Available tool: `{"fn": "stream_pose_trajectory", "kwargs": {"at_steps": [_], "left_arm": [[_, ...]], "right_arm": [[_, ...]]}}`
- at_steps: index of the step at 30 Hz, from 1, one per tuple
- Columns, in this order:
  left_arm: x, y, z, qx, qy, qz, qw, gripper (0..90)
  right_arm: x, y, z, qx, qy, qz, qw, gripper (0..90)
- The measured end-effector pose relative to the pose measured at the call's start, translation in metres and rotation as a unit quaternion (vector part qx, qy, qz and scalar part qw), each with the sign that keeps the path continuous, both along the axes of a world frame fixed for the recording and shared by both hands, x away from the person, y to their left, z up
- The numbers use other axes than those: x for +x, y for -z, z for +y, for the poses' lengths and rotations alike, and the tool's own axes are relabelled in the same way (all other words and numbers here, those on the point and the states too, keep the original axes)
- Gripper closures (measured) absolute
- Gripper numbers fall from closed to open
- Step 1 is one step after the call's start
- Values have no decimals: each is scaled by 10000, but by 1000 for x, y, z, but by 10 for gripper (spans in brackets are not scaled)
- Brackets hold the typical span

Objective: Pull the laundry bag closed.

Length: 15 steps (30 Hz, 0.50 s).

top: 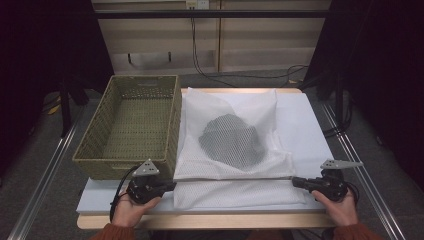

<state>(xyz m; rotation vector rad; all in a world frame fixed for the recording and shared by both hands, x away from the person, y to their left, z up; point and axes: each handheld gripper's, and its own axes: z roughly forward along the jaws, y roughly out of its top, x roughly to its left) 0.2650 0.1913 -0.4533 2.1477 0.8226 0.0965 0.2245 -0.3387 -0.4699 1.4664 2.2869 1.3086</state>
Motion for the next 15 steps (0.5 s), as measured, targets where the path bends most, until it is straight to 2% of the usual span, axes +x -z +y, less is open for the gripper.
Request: {"fn": "stream_pose_trajectory", "kwargs": {"at_steps": [1, 4, 5, 8, 12, 15], "left_arm": [[1, 1, 1, -5, 19, 4, 10000, 885], [0, 0, 0, 19, 21, 21, 10000, 885], [0, 0, 0, 22, -30, 0, 10000, 885], [0, 0, 1, -14, 1, 13, 10000, 885], [1, 3, -1, 68, -7, 51, 10000, 884], [1, 7, -1, 63, 16, 77, 9999, 884]], "right_arm": [[0, 0, -3, 24, 82, 38, 10000, 870], [1, 1, -6, 59, 81, 31, 9999, 870], [0, 1, -4, -26, 110, 17, 9999, 871], [0, 1, -5, 6, 88, 25, 10000, 870], [0, 2, -5, 11, 113, 47, 9999, 870], [2, 3, -4, -68, 110, 50, 9999, 870]]}}
